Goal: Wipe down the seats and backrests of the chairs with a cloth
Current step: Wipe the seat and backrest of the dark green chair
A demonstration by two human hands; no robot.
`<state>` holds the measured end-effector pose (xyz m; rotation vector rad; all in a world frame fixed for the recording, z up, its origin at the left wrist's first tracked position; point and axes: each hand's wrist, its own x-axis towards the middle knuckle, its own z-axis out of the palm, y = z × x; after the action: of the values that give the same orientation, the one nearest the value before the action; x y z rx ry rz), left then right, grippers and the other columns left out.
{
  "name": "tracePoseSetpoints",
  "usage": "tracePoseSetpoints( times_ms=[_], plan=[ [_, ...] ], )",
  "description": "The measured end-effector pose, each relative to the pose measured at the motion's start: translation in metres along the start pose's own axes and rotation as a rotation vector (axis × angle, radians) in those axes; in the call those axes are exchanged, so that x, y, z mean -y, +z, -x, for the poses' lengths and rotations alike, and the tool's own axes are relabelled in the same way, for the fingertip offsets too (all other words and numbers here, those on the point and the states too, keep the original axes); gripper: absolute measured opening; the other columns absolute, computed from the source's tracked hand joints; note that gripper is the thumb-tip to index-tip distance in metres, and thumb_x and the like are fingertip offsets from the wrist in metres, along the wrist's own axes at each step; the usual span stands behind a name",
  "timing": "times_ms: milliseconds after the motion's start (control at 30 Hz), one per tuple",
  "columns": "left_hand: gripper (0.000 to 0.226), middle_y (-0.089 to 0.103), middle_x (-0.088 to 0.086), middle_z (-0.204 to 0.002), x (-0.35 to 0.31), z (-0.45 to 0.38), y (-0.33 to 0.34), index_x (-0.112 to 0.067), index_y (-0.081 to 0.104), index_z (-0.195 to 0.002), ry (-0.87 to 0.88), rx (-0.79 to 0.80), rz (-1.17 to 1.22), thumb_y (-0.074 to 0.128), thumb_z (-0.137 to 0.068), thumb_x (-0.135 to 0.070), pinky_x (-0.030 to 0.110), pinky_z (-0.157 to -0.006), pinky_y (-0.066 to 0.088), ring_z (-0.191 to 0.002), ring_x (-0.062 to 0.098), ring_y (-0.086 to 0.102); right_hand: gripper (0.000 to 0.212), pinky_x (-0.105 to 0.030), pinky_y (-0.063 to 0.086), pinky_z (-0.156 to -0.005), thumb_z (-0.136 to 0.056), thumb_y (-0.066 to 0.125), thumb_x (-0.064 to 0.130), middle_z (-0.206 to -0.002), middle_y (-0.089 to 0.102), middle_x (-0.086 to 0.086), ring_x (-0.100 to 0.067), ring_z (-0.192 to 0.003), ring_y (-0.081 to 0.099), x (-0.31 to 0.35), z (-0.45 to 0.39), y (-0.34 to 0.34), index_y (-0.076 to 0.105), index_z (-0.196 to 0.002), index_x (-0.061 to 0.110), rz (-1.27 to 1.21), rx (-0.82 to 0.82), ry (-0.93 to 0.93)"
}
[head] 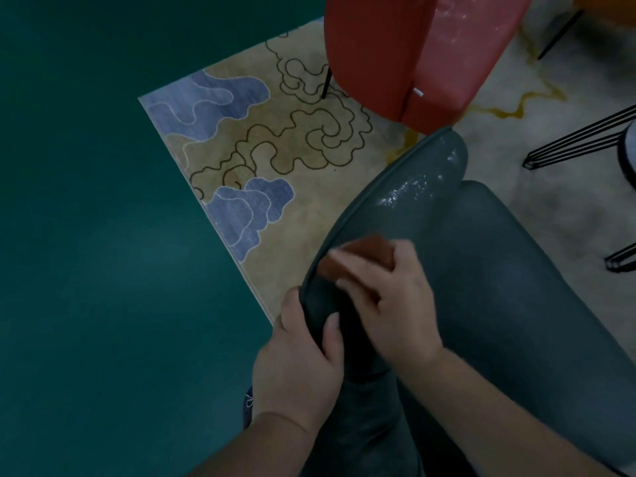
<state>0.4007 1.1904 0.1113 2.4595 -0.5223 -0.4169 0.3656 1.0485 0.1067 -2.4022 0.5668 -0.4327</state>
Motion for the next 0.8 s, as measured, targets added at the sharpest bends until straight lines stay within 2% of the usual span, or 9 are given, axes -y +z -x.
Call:
tracePoseSetpoints(
  times_ms=[67,200,333,433,467,533,600,733,800],
  plan=[
    [0.064,0.062,0.009,-0.117,0.0,-0.001,0.001,-0.021,0.034,-0.137,0.008,0.0,-0.005,0.031,-0.084,-0.057,0.036,-0.069,0.045,-0.09,0.035,0.062,0.031,-0.036,0.051,-0.081,-0.089,0.061,0.036,-0.11,0.05,-0.007,-0.022,-0.096,0.053,-0.006,-0.003,0.0,0.068,-0.119,0.036,0.03,0.041,-0.098],
    [0.068,0.061,0.009,-0.118,-0.001,0.001,0.001,-0.021,0.032,-0.137,0.019,-0.001,-0.013,0.025,-0.083,-0.063,0.035,-0.07,0.046,-0.09,0.034,0.062,0.031,-0.035,0.052,-0.085,-0.09,0.063,0.034,-0.11,0.048,-0.007,-0.02,-0.095,0.052,-0.023,-0.043,-0.004,0.068,-0.12,0.034,0.026,-0.142,0.108],
    [0.077,0.061,0.009,-0.119,-0.001,0.002,0.001,-0.02,0.032,-0.138,0.023,-0.004,-0.006,0.018,-0.078,-0.066,0.032,-0.07,0.042,-0.093,0.032,0.063,0.034,-0.021,0.046,-0.092,-0.089,0.054,0.048,-0.113,0.042,0.004,-0.004,-0.097,0.047,-0.032,-0.036,0.0,0.061,-0.122,0.046,-0.092,-0.152,0.113],
    [0.076,0.061,0.006,-0.118,-0.001,0.001,0.0,-0.022,0.031,-0.138,0.021,-0.001,0.002,0.017,-0.078,-0.067,0.03,-0.069,0.04,-0.092,0.03,0.062,0.029,-0.03,0.046,-0.099,-0.09,0.05,0.053,-0.117,0.036,0.01,0.0,-0.1,0.045,-0.06,-0.064,-0.015,0.053,-0.117,0.063,-0.118,-0.296,0.306],
    [0.076,0.061,0.005,-0.118,-0.001,0.001,0.0,-0.023,0.03,-0.137,0.016,0.006,0.002,0.017,-0.078,-0.068,0.03,-0.07,0.041,-0.092,0.029,0.062,0.03,-0.031,0.046,-0.098,-0.092,0.05,0.051,-0.119,0.036,0.009,-0.002,-0.101,0.046,-0.069,-0.079,-0.02,0.052,-0.12,0.06,-0.098,-0.324,0.39],
    [0.076,0.06,0.005,-0.118,-0.001,0.001,0.0,-0.023,0.03,-0.137,0.009,0.01,-0.007,0.016,-0.077,-0.068,0.031,-0.07,0.043,-0.092,0.029,0.062,0.035,-0.023,0.041,-0.094,-0.093,0.051,0.05,-0.121,0.035,0.007,-0.006,-0.105,0.047,-0.079,-0.096,-0.021,0.051,-0.129,0.055,-0.134,-0.326,0.489],
    [0.075,0.06,0.005,-0.118,-0.001,0.002,0.0,-0.024,0.03,-0.137,0.001,0.013,-0.01,0.017,-0.077,-0.067,0.031,-0.071,0.043,-0.093,0.029,0.062,0.038,-0.022,0.039,-0.092,-0.091,0.052,0.054,-0.119,0.033,0.01,-0.008,-0.104,0.047,-0.071,-0.089,-0.007,0.046,-0.128,0.059,-0.094,-0.283,0.459],
    [0.075,0.061,0.003,-0.116,-0.002,0.001,-0.002,-0.025,0.032,-0.136,-0.006,0.027,0.009,0.017,-0.076,-0.068,0.03,-0.068,0.042,-0.091,0.028,0.062,0.04,-0.023,0.043,-0.09,-0.089,0.048,0.057,-0.113,0.036,0.009,-0.009,-0.097,0.046,-0.057,-0.057,0.005,0.048,-0.129,0.055,0.02,-0.194,0.186],
    [0.074,0.061,0.004,-0.117,-0.003,0.001,-0.002,-0.025,0.03,-0.136,-0.017,0.029,-0.006,0.017,-0.077,-0.068,0.029,-0.068,0.04,-0.092,0.029,0.062,0.037,-0.029,0.044,-0.096,-0.091,0.052,0.052,-0.118,0.038,0.005,-0.014,-0.104,0.046,-0.069,-0.079,-0.006,0.052,-0.128,0.051,0.035,-0.215,0.235]
  ],
)
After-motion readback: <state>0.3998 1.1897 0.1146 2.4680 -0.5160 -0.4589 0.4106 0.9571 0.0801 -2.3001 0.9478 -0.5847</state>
